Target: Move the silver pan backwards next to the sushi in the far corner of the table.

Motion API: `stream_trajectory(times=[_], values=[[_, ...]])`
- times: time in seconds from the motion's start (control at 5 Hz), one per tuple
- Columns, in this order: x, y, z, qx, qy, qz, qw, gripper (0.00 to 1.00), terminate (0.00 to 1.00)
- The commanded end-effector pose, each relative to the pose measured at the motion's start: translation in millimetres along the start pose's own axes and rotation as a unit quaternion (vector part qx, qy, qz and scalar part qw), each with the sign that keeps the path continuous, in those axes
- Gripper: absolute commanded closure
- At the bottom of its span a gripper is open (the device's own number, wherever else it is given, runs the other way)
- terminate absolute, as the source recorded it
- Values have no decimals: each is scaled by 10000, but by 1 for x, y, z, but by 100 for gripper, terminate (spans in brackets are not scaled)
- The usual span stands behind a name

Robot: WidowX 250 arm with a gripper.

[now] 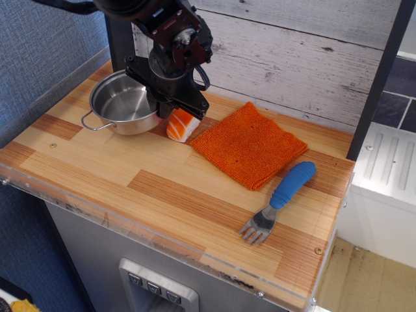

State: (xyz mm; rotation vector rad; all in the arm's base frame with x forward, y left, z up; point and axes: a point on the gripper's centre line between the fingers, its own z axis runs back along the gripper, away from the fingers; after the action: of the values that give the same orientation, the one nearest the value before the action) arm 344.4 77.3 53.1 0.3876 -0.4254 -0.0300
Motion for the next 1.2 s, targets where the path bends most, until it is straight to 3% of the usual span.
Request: stream_trajectory(times=[0.0, 0.2, 0.4, 1.0], values=[[22, 33, -16, 225, -71, 269, 9994, 100, 0], [20, 34, -33, 83, 42, 397, 9992, 100, 0], [18, 37, -33, 175, 100, 668, 9976, 0, 0], [18, 33, -15, 156, -42, 659, 9977, 0, 0]])
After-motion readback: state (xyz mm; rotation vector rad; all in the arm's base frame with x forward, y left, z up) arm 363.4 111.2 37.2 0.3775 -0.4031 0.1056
